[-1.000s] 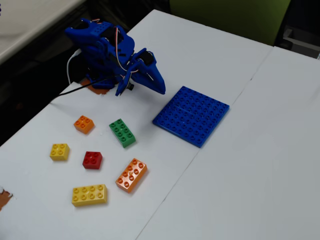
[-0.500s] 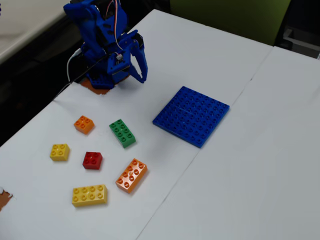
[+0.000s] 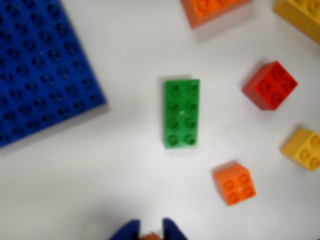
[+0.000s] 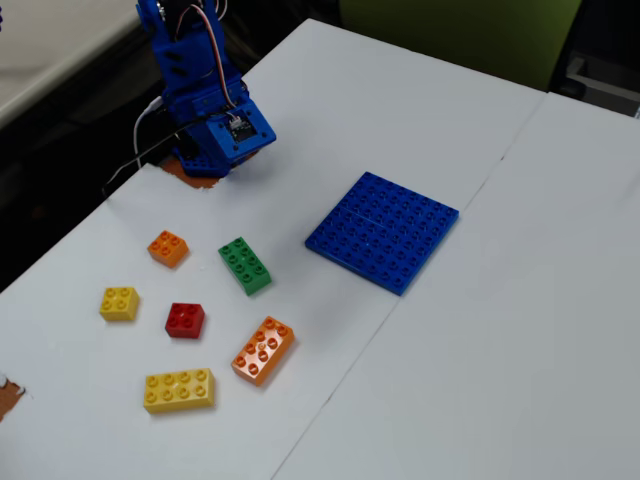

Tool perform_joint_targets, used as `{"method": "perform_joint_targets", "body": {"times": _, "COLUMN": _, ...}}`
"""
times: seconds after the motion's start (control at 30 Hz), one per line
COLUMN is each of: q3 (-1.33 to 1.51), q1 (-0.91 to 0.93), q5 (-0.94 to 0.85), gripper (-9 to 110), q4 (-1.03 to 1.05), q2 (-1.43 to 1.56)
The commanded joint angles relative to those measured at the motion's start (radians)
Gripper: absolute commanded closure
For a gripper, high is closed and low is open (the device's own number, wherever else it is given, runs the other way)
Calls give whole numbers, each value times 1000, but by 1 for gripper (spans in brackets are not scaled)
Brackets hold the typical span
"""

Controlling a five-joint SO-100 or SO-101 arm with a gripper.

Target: Pick up the 2x2 orange block and go up the 8x8 blue block.

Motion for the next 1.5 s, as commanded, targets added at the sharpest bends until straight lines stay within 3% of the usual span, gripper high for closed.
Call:
{"method": "perform_joint_targets", "body": {"times": 0.0, "q3": -51, "q1": 121, "q5": -244, "gripper": 94, "q4": 0, "q2": -32}}
{"method": "perform_joint_targets", "body": {"times": 0.43, "q3": 31, "q1": 489, "q5": -873, "gripper": 90, "q4": -137, "q2": -80}}
{"method": "perform_joint_targets", "body": {"times": 0.67, "q3": 109, "q1": 558, "q5": -1015, "gripper": 86, "q4": -236, "q2": -83}}
{"method": "perform_joint_targets", "body": {"times": 1.47, "q3": 156, "q1": 586, "q5": -1072, "gripper": 75, "q4": -364, "q2": -261}}
